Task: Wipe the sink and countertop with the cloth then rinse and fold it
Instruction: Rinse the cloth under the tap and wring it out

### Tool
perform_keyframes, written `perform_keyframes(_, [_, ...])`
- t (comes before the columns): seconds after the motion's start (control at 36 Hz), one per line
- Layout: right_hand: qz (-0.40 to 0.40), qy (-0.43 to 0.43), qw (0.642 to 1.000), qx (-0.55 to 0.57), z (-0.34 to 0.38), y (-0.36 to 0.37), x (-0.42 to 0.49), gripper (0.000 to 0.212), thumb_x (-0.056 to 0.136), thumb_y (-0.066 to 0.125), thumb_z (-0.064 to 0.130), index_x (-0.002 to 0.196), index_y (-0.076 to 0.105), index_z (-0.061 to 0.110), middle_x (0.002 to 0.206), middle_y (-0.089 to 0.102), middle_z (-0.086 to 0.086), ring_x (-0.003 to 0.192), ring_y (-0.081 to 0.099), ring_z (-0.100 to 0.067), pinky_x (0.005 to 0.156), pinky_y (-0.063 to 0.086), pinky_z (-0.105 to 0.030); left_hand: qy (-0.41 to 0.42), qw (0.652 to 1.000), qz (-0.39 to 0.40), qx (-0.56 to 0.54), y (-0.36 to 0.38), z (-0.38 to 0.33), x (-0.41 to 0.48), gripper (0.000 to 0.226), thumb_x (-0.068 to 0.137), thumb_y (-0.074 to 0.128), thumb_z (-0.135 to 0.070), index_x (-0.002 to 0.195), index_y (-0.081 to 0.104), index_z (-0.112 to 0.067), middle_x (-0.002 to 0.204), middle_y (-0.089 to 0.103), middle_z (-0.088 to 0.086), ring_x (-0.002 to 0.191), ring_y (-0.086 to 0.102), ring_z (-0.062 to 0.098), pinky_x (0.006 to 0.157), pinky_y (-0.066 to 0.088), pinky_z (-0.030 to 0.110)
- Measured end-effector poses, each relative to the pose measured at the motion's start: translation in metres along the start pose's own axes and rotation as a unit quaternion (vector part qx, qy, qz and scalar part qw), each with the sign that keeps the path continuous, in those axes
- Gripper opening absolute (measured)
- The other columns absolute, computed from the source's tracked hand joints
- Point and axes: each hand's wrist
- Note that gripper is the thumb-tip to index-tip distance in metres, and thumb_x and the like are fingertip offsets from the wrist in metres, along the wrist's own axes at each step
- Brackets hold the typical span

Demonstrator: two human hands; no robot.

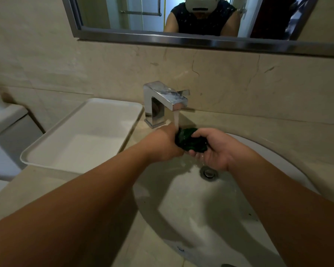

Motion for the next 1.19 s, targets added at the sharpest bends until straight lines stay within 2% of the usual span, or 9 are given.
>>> perform_keyframes(0.25, [-0.026, 0.037, 0.997, -0.059, 0.005, 0.004, 0.000, 0.023, 0.089, 0.061, 0.028, 0.094, 0.066, 0.006, 0.067, 0.069, -0.012, 0.041, 0.056, -0.016, 0.033, 0.036, -0.018, 0.108, 0.949, -0.124, 0.270, 0.018, -0.004, -0.006, 0.038, 0.094, 0.063, -0.034, 0.129, 0.051, -0.026, 0.109, 0.061, 0.008, 0.082, 0.069, 0.032, 0.057, 0.051, 0.037])
perform_keyframes(0.39, [-0.029, 0.006, 0.999, -0.036, 0.008, 0.006, -0.002, 0.046, 0.096, 0.065, 0.042, 0.115, 0.066, 0.000, 0.088, 0.076, -0.021, 0.058, 0.071, -0.025, 0.046, 0.058, -0.028, -0.054, 0.994, -0.008, 0.094, 0.001, -0.011, -0.006, 0.022, 0.099, 0.058, -0.037, 0.115, 0.065, -0.024, 0.092, 0.072, 0.005, 0.076, 0.068, 0.024, 0.061, 0.050, 0.028])
perform_keyframes(0.53, [-0.047, -0.142, 0.982, -0.119, 0.004, 0.009, -0.007, 0.016, 0.094, 0.059, 0.020, 0.106, 0.069, 0.016, 0.113, 0.072, -0.017, 0.097, 0.072, -0.026, 0.085, 0.063, -0.042, -0.173, 0.965, 0.055, -0.191, -0.010, -0.020, -0.006, 0.013, 0.096, 0.065, -0.022, 0.099, 0.065, -0.009, 0.082, 0.068, 0.013, 0.071, 0.071, 0.033, 0.075, 0.064, 0.045])
perform_keyframes(0.61, [-0.044, -0.250, 0.913, -0.319, -0.001, 0.010, -0.016, 0.035, 0.084, 0.055, 0.011, 0.111, 0.064, 0.030, 0.098, 0.063, -0.001, 0.082, 0.060, -0.015, 0.069, 0.048, -0.030, -0.210, 0.918, 0.101, -0.320, -0.014, -0.022, -0.006, 0.009, 0.098, 0.063, -0.016, 0.104, 0.060, -0.010, 0.093, 0.061, 0.016, 0.077, 0.067, 0.034, 0.083, 0.063, 0.054])
perform_keyframes(0.72, [-0.056, -0.305, 0.791, -0.527, -0.017, 0.006, -0.012, 0.094, 0.079, 0.062, 0.020, 0.155, 0.016, 0.049, 0.148, 0.027, 0.008, 0.132, 0.048, -0.028, 0.105, 0.049, -0.046, -0.257, 0.866, 0.187, -0.385, -0.024, -0.015, -0.005, 0.028, 0.093, 0.070, -0.014, 0.117, 0.057, -0.007, 0.093, 0.057, 0.013, 0.067, 0.062, 0.023, 0.065, 0.064, 0.041])
perform_keyframes(0.86, [-0.033, -0.399, 0.664, -0.631, -0.029, 0.007, -0.004, 0.107, 0.083, 0.075, 0.012, 0.162, 0.009, 0.041, 0.168, 0.007, 0.004, 0.153, 0.022, -0.029, 0.115, 0.039, -0.044, -0.227, 0.887, 0.283, -0.285, -0.028, -0.015, -0.004, 0.015, 0.087, 0.074, -0.013, 0.088, 0.059, -0.012, 0.064, 0.052, 0.003, 0.050, 0.043, 0.012, 0.038, 0.032, 0.020])
perform_keyframes(0.97, [-0.055, -0.418, 0.616, -0.665, -0.027, 0.014, 0.002, 0.081, 0.088, 0.074, 0.022, 0.155, 0.028, 0.028, 0.148, 0.046, -0.007, 0.124, 0.056, -0.030, 0.091, 0.052, -0.044, -0.195, 0.920, 0.280, -0.194, -0.033, -0.016, -0.003, 0.029, 0.088, 0.072, -0.008, 0.066, 0.054, -0.015, 0.061, 0.046, 0.003, 0.047, 0.035, 0.013, 0.041, 0.024, 0.020])
perform_keyframes(1.08, [-0.106, -0.388, 0.572, -0.714, -0.016, 0.024, 0.004, 0.035, 0.088, 0.070, 0.030, 0.109, 0.043, 0.023, 0.104, 0.058, -0.002, 0.084, 0.063, -0.028, 0.064, 0.040, -0.035, -0.145, 0.960, 0.240, -0.012, -0.029, -0.027, 0.000, 0.026, 0.087, 0.070, -0.007, 0.072, 0.050, -0.011, 0.059, 0.045, 0.007, 0.048, 0.041, 0.018, 0.044, 0.037, 0.026])
perform_keyframes(1.19, [-0.133, -0.303, 0.579, -0.745, -0.007, 0.031, 0.002, 0.018, 0.088, 0.066, 0.032, 0.106, 0.064, 0.029, 0.085, 0.056, 0.003, 0.077, 0.057, -0.027, 0.066, 0.042, -0.033, -0.028, 0.960, 0.165, 0.226, -0.018, -0.029, 0.005, 0.018, 0.099, 0.066, -0.025, 0.102, 0.070, -0.008, 0.100, 0.070, 0.010, 0.094, 0.067, 0.026, 0.091, 0.057, 0.040])
Point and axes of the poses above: each hand's wrist, its own x-axis towards the middle knuckle, its own y-axis out of the palm, z = x × y
